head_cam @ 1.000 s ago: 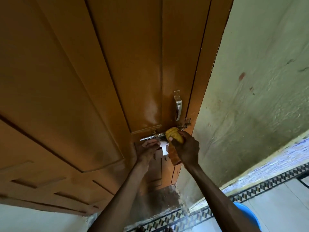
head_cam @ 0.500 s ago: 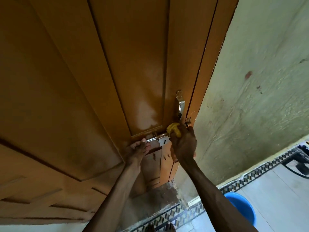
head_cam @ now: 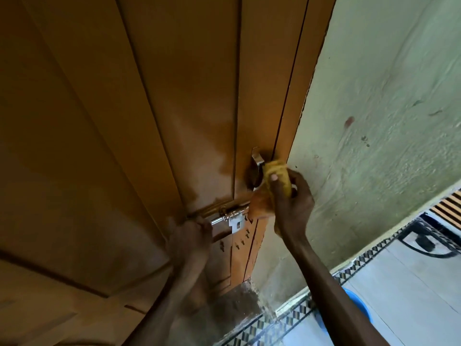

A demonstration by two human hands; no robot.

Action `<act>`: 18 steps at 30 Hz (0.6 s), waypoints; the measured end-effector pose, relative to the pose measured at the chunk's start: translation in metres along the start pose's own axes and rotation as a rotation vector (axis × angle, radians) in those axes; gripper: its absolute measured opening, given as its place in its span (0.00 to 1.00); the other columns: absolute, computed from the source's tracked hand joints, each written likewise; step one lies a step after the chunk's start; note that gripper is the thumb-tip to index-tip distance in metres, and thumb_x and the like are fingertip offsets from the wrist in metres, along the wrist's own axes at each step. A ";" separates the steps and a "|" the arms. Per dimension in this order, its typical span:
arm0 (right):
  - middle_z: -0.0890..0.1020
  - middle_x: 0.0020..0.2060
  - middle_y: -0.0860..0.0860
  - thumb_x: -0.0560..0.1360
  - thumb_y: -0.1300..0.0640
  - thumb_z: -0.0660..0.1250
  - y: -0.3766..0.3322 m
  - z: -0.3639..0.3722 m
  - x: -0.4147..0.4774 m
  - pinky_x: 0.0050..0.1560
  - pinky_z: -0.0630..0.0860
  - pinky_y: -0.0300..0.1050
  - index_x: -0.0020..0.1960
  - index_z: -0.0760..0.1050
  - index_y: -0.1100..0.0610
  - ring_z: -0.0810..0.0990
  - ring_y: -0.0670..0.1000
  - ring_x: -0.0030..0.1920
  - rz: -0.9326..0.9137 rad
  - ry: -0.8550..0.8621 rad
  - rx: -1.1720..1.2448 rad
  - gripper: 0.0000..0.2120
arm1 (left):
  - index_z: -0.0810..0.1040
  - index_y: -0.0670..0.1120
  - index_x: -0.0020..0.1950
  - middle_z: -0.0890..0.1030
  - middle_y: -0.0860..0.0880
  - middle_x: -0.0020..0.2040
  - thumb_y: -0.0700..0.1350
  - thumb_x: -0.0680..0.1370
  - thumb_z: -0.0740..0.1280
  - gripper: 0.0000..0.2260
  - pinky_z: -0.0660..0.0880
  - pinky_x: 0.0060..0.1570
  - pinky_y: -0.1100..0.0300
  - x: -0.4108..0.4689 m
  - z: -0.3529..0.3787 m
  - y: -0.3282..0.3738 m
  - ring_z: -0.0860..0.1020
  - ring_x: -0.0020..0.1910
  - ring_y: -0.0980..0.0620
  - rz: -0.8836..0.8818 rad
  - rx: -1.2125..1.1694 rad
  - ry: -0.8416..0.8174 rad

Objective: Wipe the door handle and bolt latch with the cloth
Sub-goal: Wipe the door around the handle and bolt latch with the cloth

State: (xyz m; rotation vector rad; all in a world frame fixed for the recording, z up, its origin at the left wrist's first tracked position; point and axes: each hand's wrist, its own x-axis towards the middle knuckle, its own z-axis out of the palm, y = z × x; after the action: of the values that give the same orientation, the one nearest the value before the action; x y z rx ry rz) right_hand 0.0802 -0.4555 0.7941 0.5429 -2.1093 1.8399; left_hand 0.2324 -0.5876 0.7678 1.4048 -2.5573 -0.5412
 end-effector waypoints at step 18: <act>0.79 0.57 0.56 0.79 0.54 0.64 0.041 0.021 -0.025 0.57 0.79 0.50 0.63 0.70 0.60 0.75 0.46 0.52 -0.068 -0.312 -0.246 0.15 | 0.45 0.52 0.83 0.44 0.47 0.83 0.60 0.82 0.60 0.35 0.32 0.76 0.43 0.042 -0.003 -0.004 0.40 0.81 0.43 0.666 0.570 0.694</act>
State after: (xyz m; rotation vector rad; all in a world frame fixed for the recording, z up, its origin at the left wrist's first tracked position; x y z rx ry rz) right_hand 0.0844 -0.4691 0.7438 0.8728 -2.4372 1.5077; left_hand 0.2137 -0.6255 0.7680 0.5669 -2.3981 0.6972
